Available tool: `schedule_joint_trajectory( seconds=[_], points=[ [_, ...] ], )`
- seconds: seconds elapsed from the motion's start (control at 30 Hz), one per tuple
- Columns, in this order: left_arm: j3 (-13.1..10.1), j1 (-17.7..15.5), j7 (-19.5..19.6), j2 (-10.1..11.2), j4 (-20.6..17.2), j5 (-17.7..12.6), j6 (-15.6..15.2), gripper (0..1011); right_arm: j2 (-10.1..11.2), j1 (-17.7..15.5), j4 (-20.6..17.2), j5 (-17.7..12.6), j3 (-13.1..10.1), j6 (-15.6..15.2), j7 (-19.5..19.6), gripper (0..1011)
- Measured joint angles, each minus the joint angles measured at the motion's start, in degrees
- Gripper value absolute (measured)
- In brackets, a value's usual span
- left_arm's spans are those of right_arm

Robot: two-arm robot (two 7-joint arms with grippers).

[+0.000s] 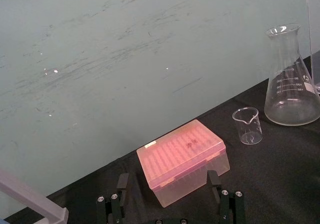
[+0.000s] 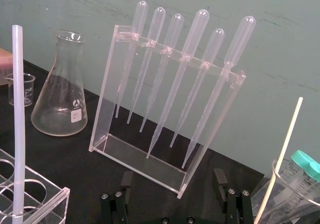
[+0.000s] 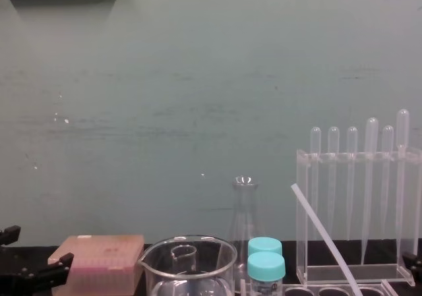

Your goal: Pick up the stirring rod with one hand, then place it down.

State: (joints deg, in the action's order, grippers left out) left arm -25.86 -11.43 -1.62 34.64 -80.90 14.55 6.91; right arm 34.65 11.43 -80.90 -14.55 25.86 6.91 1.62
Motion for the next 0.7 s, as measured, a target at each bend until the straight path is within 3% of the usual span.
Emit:
schedule_joint_trajectory(
  seconds=[0.7],
  points=[
    [0.00, 0.00, 0.00, 0.00, 0.00, 0.00, 0.00, 1000, 0.00, 0.00, 0.00, 0.00, 0.00, 0.00, 0.00, 1003]
  ],
)
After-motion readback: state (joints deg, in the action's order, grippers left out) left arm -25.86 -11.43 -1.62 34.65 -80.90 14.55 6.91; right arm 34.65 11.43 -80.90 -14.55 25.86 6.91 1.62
